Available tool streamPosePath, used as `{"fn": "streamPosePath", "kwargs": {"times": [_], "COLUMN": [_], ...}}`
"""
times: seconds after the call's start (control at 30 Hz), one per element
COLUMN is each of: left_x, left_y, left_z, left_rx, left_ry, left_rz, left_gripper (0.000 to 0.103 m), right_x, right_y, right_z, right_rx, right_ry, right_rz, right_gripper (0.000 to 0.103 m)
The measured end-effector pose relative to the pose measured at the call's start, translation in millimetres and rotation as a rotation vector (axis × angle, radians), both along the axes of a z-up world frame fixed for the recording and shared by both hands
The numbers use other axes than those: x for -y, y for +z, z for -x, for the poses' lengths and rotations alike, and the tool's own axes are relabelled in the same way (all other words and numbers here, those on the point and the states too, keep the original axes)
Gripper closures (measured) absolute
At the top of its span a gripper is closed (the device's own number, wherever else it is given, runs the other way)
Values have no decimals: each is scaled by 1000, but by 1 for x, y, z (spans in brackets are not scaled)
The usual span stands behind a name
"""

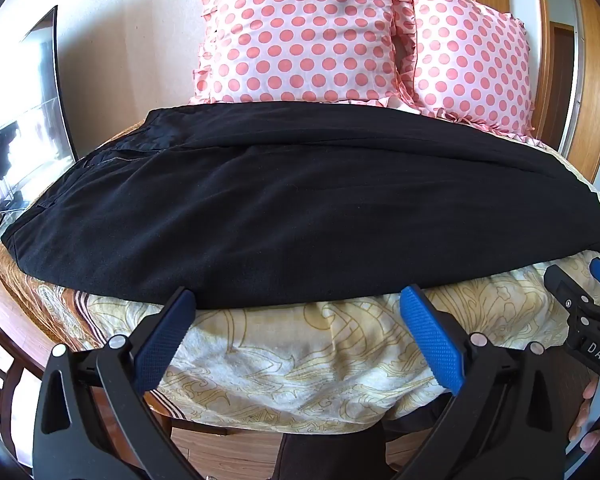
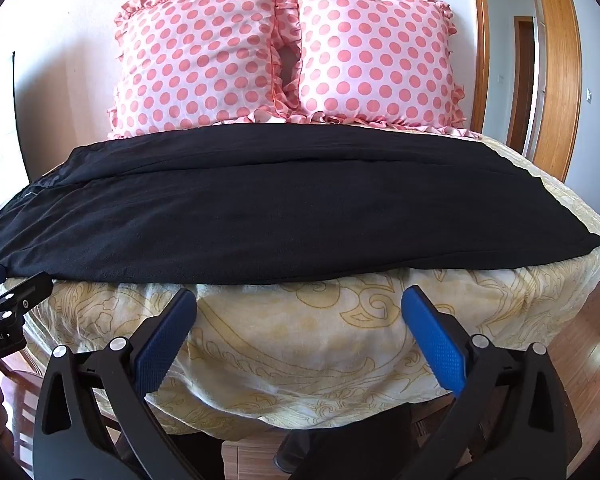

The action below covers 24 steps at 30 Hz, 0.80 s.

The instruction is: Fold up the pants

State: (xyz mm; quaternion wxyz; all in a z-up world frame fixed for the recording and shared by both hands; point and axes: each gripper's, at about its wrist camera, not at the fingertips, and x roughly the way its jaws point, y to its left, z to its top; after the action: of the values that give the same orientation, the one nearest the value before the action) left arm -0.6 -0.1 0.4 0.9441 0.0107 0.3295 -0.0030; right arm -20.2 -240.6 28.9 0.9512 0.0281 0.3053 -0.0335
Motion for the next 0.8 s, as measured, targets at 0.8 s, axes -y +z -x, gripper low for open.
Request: {"fn": "streamPosePath", "kwargs": {"times": [0.8], "left_x": [0], "left_y": [0], "left_z": [0], "left_rx": [1], "left_ry": [0], "left_rz": [0], "left_gripper": [2], "right_x": [1], "right_y": [-1], "right_z": [0], "right_rx": [5], "right_ry": [-2], "right_rz": [-2], "right_gripper": [1]}}
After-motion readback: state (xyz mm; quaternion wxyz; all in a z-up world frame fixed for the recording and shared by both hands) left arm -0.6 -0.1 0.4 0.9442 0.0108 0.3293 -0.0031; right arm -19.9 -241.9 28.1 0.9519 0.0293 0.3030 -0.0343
